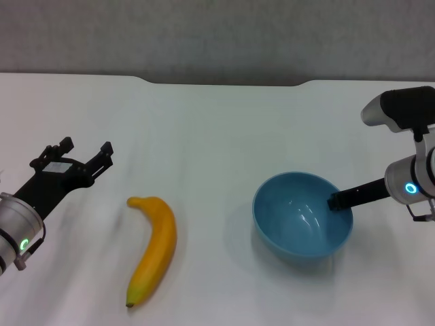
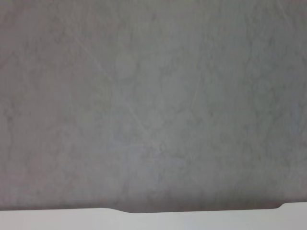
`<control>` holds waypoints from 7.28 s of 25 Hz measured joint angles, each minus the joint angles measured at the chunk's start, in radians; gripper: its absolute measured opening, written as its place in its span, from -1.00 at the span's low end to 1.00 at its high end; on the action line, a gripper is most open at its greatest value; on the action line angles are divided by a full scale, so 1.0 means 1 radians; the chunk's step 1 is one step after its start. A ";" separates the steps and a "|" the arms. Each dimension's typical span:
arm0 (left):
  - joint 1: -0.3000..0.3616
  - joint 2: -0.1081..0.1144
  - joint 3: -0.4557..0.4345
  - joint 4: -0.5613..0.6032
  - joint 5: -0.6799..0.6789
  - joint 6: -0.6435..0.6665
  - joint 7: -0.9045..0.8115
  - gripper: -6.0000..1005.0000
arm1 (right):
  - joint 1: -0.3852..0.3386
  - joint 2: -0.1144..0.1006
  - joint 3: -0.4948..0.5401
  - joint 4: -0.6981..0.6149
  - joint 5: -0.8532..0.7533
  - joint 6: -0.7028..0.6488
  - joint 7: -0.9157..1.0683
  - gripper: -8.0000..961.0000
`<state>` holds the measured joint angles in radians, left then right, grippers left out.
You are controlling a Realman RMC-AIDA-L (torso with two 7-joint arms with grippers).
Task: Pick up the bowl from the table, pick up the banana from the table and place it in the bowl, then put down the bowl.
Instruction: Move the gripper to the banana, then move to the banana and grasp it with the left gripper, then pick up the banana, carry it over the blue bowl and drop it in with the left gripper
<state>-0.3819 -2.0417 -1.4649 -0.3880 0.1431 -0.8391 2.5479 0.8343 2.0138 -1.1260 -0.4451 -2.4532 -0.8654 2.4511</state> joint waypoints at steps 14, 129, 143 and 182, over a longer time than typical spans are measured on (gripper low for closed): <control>0.079 0.015 0.092 -0.341 0.223 0.303 -0.153 0.72 | -0.082 0.000 0.002 -0.097 0.042 -0.011 0.005 -0.93; -0.073 0.019 0.206 -1.111 -0.399 1.671 0.295 0.02 | -0.164 0.001 -0.115 -0.335 0.087 -0.091 0.081 -0.93; -0.098 0.010 0.316 -1.177 -0.441 1.529 0.293 0.02 | -0.026 0.002 -0.196 -0.163 0.168 -0.077 0.096 -0.93; -0.068 0.013 0.464 -0.948 -0.541 1.153 0.276 0.10 | 0.015 -0.003 -0.199 -0.184 0.227 -0.080 0.106 -0.93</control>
<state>-0.4501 -2.0288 -1.0012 -1.3364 -0.3975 0.3144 2.8234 0.8496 2.0110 -1.3254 -0.6289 -2.2259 -0.9456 2.5572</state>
